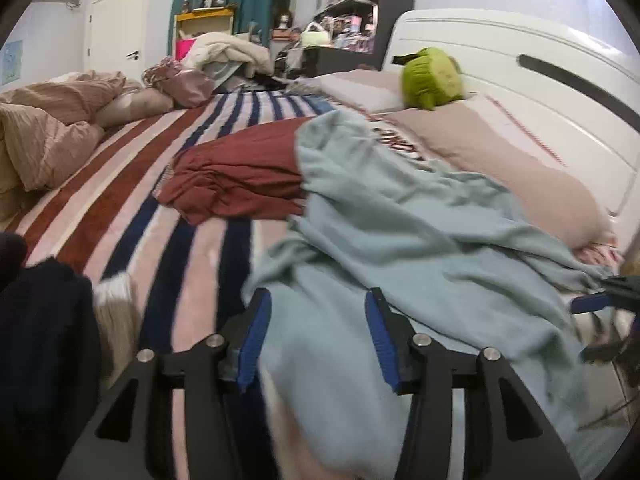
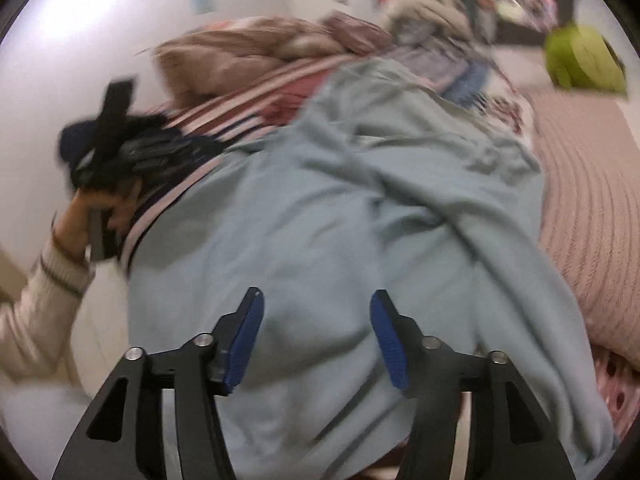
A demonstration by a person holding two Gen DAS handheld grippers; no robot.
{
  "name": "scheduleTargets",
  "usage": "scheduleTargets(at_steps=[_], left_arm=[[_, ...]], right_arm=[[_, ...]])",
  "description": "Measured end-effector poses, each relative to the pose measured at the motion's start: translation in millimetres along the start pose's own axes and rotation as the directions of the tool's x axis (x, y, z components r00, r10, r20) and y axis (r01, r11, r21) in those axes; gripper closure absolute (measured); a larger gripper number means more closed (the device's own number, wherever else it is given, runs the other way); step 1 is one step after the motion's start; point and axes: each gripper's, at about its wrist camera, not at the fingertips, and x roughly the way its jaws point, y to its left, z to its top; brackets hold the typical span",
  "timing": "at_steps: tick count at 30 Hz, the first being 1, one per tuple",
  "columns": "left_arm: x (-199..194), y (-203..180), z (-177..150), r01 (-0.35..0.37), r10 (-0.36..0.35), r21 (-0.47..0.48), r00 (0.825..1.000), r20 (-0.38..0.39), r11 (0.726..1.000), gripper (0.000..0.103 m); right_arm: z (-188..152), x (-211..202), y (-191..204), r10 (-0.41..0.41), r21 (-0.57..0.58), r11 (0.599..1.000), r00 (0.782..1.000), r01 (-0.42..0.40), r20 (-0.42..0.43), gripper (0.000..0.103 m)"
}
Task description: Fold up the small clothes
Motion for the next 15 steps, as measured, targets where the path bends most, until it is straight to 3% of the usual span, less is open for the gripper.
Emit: scheduleTargets(at_steps=[3, 5, 6, 7, 8, 11, 15], left_arm=[[-14.1, -16.2, -11.5, 0.04, -0.04, 0.0, 0.999, 0.004, 0.999, 0.053], [-17.1, -22.1, -18.0, 0.051, -0.051, -0.003, 0.999, -0.005, 0.999, 0.053], [-19.6, -25.4, -22.2, 0.044, -0.044, 0.0, 0.999, -0.016, 0.999, 0.053], [-21.9, -27.1, -25.1, 0.039, -0.039, 0.005, 0.999, -0.023, 0.999, 0.053], [-26.0, -28.1, -28.6, 0.037, -0.037, 0.01, 0.999, -0.03, 0.999, 0.054], [-40.2, -23.2, -37.7, 0.037, -0.037, 0.009, 0.999, -0.038, 0.999, 0.065], [-51.6, -9.0, -50.8, 0.0, 0.0, -0.014, 0.999, -0.046, 1.0, 0.065]], right_arm=[[-12.4, 12.7, 21.1, -0.032, -0.039, 0.999, 0.999, 0.032, -0.009, 0.038], [-13.2, 25.9, 24.7, -0.097, -0.041, 0.995, 0.995, 0.096, -0.023, 0.038], [-13.4, 30.0, 25.7, -0.133, -0.053, 0.99, 0.991, 0.131, -0.023, 0.047], [-13.3, 31.7, 26.2, -0.18, -0.065, 0.982, 0.983, 0.178, -0.027, 0.081], [-12.8, 31.6, 24.4, -0.214, -0.064, 0.975, 0.976, 0.212, -0.038, 0.102], [-15.9, 12.1, 12.0, -0.192, -0.047, 0.981, 0.981, 0.19, -0.027, 0.102], [-21.9, -18.8, 2.3, -0.198, -0.04, 0.979, 0.98, 0.198, -0.002, 0.102]])
